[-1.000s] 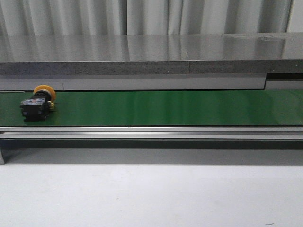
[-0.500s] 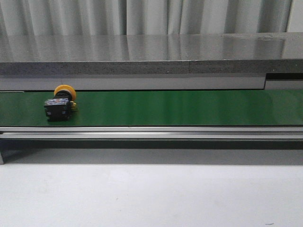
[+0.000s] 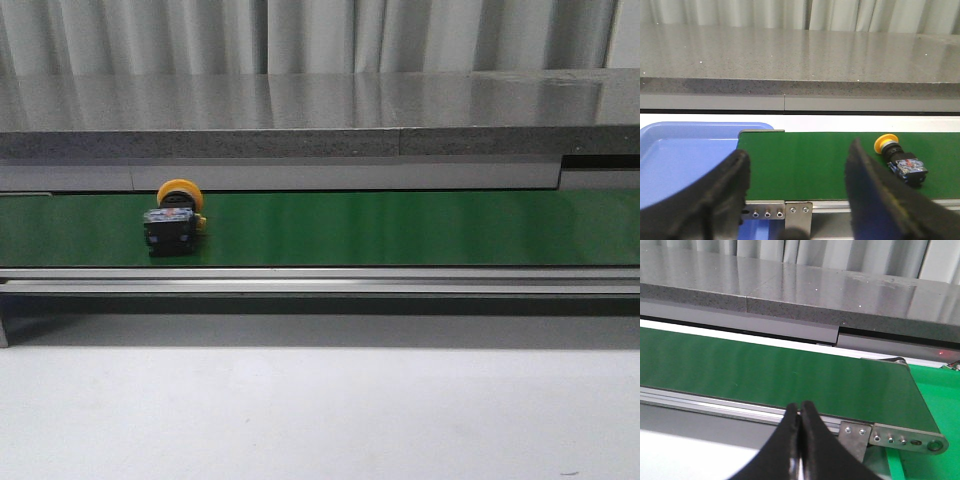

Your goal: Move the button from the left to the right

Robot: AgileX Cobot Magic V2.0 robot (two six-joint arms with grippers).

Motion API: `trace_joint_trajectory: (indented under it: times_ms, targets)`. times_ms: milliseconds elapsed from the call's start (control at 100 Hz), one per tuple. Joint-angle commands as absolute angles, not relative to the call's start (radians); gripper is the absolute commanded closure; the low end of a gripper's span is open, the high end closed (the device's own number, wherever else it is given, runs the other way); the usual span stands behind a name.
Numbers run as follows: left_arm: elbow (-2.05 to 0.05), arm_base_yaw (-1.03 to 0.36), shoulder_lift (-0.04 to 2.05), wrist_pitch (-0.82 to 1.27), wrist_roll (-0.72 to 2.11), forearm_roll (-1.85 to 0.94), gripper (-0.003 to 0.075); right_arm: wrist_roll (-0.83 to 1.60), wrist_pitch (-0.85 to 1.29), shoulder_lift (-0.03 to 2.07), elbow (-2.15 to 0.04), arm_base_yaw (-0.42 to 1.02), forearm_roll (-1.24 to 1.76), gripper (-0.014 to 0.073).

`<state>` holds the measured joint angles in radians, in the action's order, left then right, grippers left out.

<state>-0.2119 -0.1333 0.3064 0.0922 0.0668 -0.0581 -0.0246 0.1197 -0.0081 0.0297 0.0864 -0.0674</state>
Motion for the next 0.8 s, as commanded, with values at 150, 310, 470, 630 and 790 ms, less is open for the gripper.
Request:
trace_joint_trajectory:
  times_ms: [150, 310, 470, 630, 790]
  targets:
    - [-0.24, -0.139, 0.312, 0.009, 0.065, -0.066, 0.0713, -0.021, 0.036, -0.025, 0.029, 0.087, -0.072, 0.0662]
    - [-0.24, -0.139, 0.312, 0.009, 0.065, -0.066, 0.0715, -0.021, 0.042, -0.025, 0.029, 0.087, -0.072, 0.0662]
    - [-0.24, -0.139, 0.312, 0.009, 0.065, -0.066, 0.0715, -0.021, 0.007, -0.025, 0.029, 0.087, -0.072, 0.0662]
    - [-0.24, -0.139, 0.312, 0.009, 0.065, -0.066, 0.0715, -0.021, -0.029, -0.025, -0.002, 0.087, -0.072, 0.0662]
    - [-0.24, -0.139, 0.312, 0.009, 0.065, -0.066, 0.0715, -0.021, 0.048, -0.007, -0.098, 0.087, -0.071, 0.0662]
